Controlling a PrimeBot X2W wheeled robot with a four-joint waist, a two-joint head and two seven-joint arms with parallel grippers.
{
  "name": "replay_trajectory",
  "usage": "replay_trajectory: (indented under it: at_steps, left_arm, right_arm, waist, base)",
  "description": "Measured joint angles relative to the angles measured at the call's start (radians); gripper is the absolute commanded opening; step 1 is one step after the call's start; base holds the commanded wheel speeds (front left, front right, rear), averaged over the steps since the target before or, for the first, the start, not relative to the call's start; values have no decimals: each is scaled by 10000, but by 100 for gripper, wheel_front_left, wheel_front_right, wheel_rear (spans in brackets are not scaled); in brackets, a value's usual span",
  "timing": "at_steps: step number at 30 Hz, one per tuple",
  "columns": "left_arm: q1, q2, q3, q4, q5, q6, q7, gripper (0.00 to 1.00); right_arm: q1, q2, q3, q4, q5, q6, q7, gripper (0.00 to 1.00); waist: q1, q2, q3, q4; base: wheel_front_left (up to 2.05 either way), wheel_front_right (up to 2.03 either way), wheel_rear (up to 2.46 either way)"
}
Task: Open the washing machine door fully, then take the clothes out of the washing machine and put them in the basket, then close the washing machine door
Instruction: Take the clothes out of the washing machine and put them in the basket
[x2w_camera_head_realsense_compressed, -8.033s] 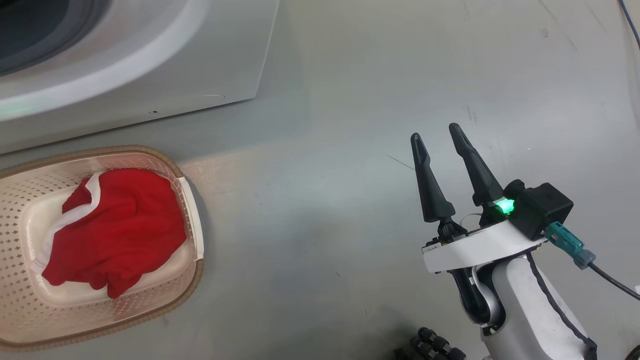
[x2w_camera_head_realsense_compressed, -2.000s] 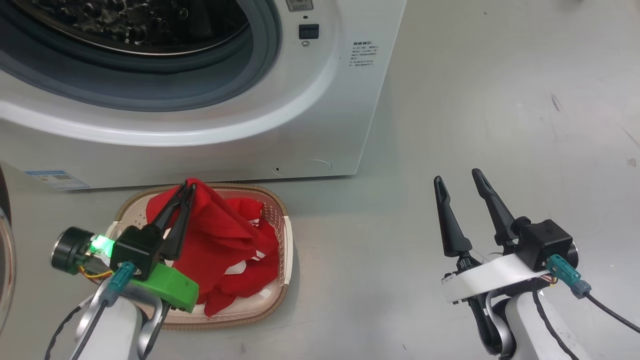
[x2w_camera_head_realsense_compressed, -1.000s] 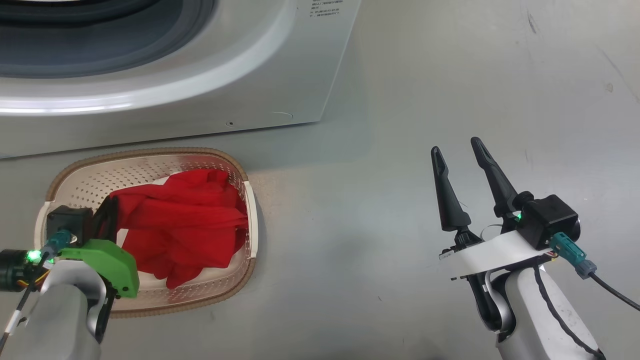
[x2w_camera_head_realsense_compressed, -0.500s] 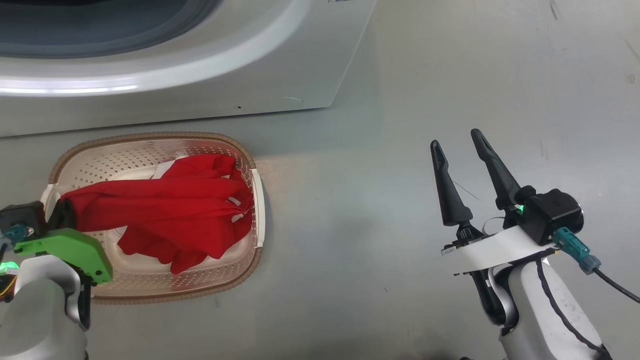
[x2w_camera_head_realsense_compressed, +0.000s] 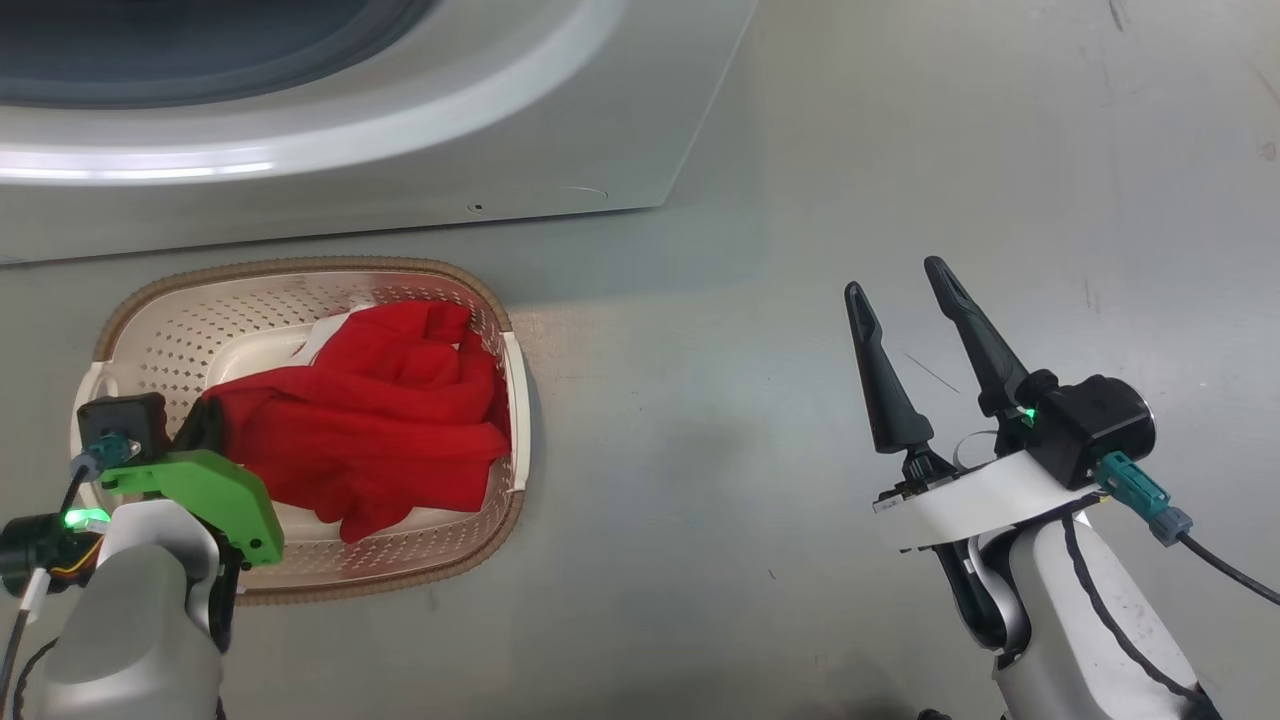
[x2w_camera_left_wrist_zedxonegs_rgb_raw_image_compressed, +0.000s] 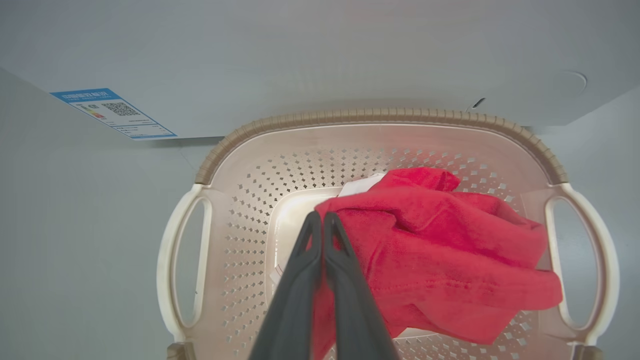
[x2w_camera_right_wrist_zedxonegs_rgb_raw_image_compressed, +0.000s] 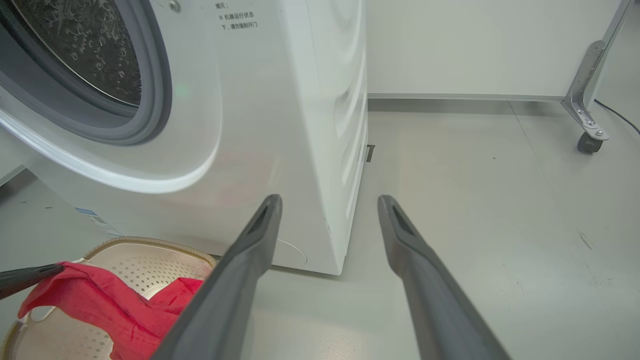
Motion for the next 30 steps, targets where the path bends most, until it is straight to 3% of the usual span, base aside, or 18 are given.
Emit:
replay_trajectory:
  at_steps: [1, 2, 3, 17, 30]
  left_arm:
    - [-34, 6, 6, 65, 0, -12, -2, 49]
    - [-71, 10, 13, 144, 0, -10, -6, 71]
    - [-100, 13, 29, 221, 0, -10, -90, 100]
    - [-525, -15, -36, 642, 17, -92, -537, 100]
    - [-732, -370, -366, -132, 270, -466, -813, 100]
  right_arm:
    - [-10, 0, 0, 0, 0, 0, 0, 100]
    - [-31, 2, 0, 4, 0, 0, 0, 100]
    - [-56, 2, -2, 4, 0, 0, 0, 100]
    - [-99, 10, -104, 127, 0, 0, 0, 100]
    - [-106, 15, -387, 378, 42, 6, 0, 100]
  waist:
    - [0, 0, 7, -10]
    - [0, 0, 12, -20]
    - [0, 0, 16, -30]
    - [0, 0, -270, 52]
    - [0, 0, -1289, 428]
  base:
    - [0, 0, 0]
    - [0, 0, 0]
    - [0, 0, 0]
    - [0, 0, 0]
    - [0, 0, 0]
